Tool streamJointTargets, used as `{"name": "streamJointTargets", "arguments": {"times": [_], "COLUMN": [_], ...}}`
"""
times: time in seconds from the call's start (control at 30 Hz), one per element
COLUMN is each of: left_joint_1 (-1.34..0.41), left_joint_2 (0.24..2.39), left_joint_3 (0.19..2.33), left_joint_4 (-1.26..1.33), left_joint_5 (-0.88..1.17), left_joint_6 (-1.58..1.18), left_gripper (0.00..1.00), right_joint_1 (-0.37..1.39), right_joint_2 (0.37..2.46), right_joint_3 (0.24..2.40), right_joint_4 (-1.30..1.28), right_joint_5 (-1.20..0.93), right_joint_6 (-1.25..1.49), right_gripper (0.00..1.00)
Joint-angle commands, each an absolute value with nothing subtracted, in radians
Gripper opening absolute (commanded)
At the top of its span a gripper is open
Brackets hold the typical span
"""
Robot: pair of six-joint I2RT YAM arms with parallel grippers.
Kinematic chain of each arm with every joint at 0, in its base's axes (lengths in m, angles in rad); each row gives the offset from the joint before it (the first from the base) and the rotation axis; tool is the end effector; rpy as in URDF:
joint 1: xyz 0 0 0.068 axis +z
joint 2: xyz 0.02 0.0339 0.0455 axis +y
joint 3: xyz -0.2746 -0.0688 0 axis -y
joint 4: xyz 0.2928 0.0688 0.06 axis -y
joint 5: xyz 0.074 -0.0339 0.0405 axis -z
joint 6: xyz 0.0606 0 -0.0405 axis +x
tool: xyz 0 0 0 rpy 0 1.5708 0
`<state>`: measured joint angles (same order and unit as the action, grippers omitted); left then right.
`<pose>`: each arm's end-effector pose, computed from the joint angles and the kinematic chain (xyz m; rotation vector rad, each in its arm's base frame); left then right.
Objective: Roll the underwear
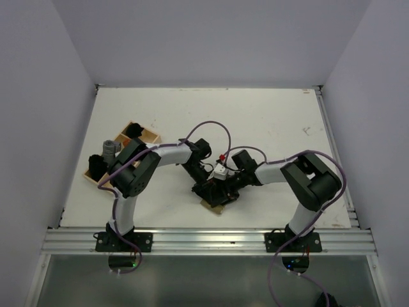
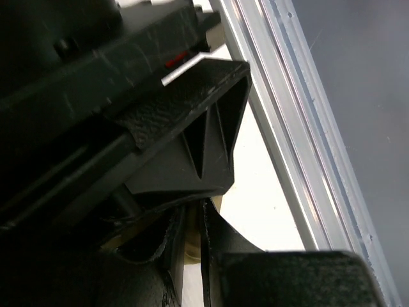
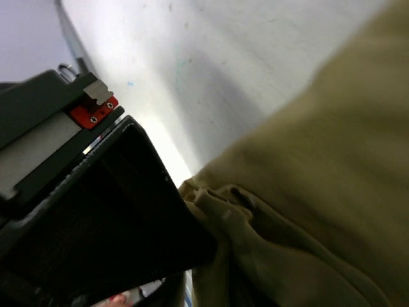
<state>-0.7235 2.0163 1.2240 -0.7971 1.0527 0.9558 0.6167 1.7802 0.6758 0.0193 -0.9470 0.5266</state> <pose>0.2535 -0.2941 0.0910 1.9503 1.7685 -1.5222 0.2272 0.2214 0.0508 0.4495 -2.5981 -1.4777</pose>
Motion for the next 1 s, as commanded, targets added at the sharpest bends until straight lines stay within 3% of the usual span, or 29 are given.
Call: {"name": "streamJointTargets", "arguments": {"times": [0.0, 0.2, 0.47, 0.73, 0.97], "left_joint_1": [-0.75, -0.753, -0.761, -0.761, -0.761], "left_joint_2": [2.063, 2.085, 2.103, 2.121, 2.128], "left_joint_3": [1.241, 1.256, 1.273, 1.29, 1.296], "left_joint_4": [-0.79, -0.792, -0.818, -0.83, -0.833], "left_joint_5": [0.994, 0.985, 0.977, 0.959, 0.963], "left_joint_6": [0.963, 0.945, 0.94, 0.933, 0.933], "left_gripper": [0.11, 0.1, 0.09, 0.08, 0.08], "right_joint_1": [0.614, 0.614, 0.615, 0.612, 0.612], "right_joint_2": [1.669, 1.609, 1.468, 1.273, 1.275], "right_joint_3": [0.669, 0.643, 0.626, 0.667, 0.729], "right_joint_4": [0.003, -0.069, -0.204, -0.455, -0.675], "right_joint_5": [-0.81, -0.747, -0.595, -0.24, -0.089], "right_joint_6": [0.494, 0.494, 0.517, 0.618, 0.696], "right_gripper": [0.41, 0.49, 0.52, 0.54, 0.55]}}
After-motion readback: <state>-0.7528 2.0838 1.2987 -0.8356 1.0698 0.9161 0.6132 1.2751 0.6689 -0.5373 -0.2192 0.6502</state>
